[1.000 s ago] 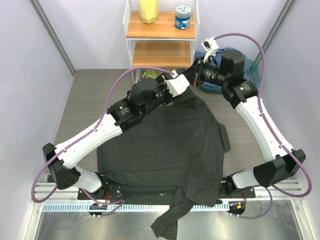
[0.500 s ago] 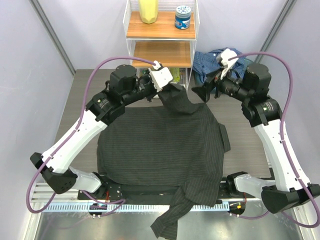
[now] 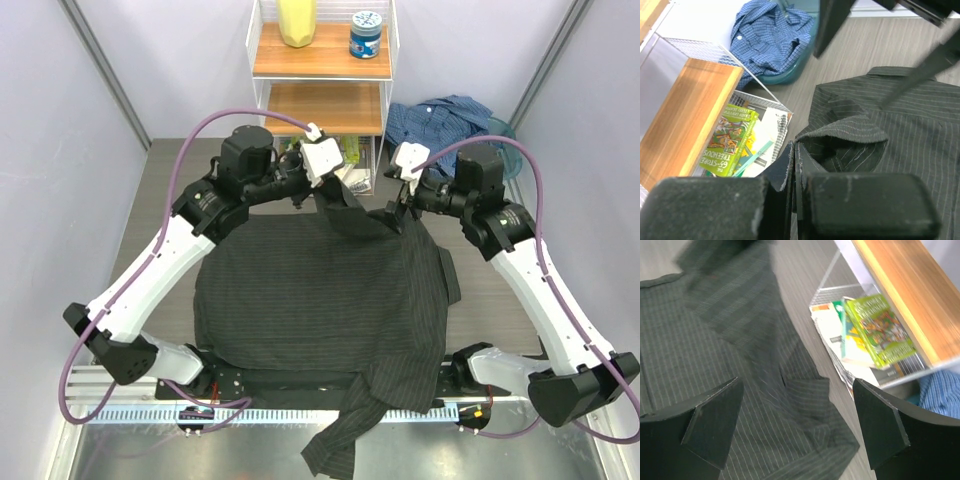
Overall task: Fold and stack the long sleeve shirts
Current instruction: Fold the shirt
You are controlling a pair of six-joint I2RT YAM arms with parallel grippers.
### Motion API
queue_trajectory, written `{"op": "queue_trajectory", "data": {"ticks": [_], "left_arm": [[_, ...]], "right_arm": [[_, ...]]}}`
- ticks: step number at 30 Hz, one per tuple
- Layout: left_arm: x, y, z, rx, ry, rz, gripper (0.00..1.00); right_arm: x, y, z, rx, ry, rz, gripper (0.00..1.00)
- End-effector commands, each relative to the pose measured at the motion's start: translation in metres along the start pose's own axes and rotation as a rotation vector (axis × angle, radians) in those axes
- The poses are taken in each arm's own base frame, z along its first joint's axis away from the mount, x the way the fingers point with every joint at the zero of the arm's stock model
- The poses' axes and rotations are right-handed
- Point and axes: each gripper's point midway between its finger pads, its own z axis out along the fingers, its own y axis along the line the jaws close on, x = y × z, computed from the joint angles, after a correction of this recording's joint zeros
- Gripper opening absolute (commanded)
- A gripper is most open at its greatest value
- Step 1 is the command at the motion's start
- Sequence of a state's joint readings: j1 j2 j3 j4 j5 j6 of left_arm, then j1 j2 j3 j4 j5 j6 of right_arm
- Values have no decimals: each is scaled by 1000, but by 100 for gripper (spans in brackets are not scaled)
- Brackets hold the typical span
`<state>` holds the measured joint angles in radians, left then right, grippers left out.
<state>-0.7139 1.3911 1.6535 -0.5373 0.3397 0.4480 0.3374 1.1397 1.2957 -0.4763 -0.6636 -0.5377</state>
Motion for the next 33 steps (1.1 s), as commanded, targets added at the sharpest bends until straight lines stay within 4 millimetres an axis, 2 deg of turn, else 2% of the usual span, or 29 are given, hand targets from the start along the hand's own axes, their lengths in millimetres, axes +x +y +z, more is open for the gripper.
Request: {"op": "queue_trajectory", "data": {"ticks": [1, 5, 8, 9, 14, 16, 17, 19, 20, 21, 23, 24, 25, 26, 27, 28, 29, 30, 31, 32, 33], "left_arm": [[-11, 19, 0, -65, -10, -17, 0], [-14, 22, 3, -75, -32, -38, 0], [-19, 21, 4, -64, -54, -48, 0], [-21, 21, 4, -66, -60, -49, 0], [-24, 35, 4, -132, -55, -65, 0], [-28, 37, 4, -135, -66, -72, 0], [-30, 34, 4, -121, -72, -80, 0], [-31, 30, 3, -103, -78, -90, 0], [-30, 28, 2, -94, -79, -100, 0], [-33, 28, 1, -97, -94, -104, 1], [-22, 27, -5, -89, -92, -157, 18], [-14, 40, -11, -129, -86, -184, 31], [-6, 45, -19, -156, -81, -211, 59], [3, 52, -24, -185, -73, -249, 80], [18, 72, -40, -244, -65, -288, 98], [22, 79, -55, -270, -73, -299, 100], [50, 83, -60, -284, -33, -336, 100], [75, 103, -81, -325, -18, -385, 100], [93, 112, -92, -349, -12, -406, 100], [125, 116, -99, -359, 24, -454, 100], [150, 129, -119, -377, 41, -460, 99]], "right_arm": [[-29, 5, 1, -29, -85, -104, 95], [-29, 14, 5, -45, -83, -110, 96], [-28, 5, 18, -8, -75, -99, 95], [-33, -1, 22, 11, -92, -102, 95], [-49, -7, 37, -3, -130, -70, 89], [-53, -13, 40, 23, -142, -54, 77], [-54, -17, 40, 39, -145, -48, 57], [-57, -24, 42, 67, -143, -38, 33], [-56, -29, 42, 90, -134, -31, 13], [-54, -31, 43, 96, -124, -16, 1], [-52, -30, 41, 95, -115, -13, 1], [-51, -28, 41, 90, -110, -12, 1], [-52, -30, 41, 96, -106, -8, 1], [-50, -33, 40, 114, -97, -3, 1], [-50, -35, 39, 123, -96, 0, 1], [-50, -38, 38, 132, -95, 11, 1], [-49, -44, 35, 151, -90, 18, 1], [-49, -47, 35, 159, -87, 22, 1], [-50, -49, 34, 169, -88, 25, 1], [-49, -53, 32, 183, -83, 35, 1], [-50, -57, 30, 201, -83, 40, 1]]}}
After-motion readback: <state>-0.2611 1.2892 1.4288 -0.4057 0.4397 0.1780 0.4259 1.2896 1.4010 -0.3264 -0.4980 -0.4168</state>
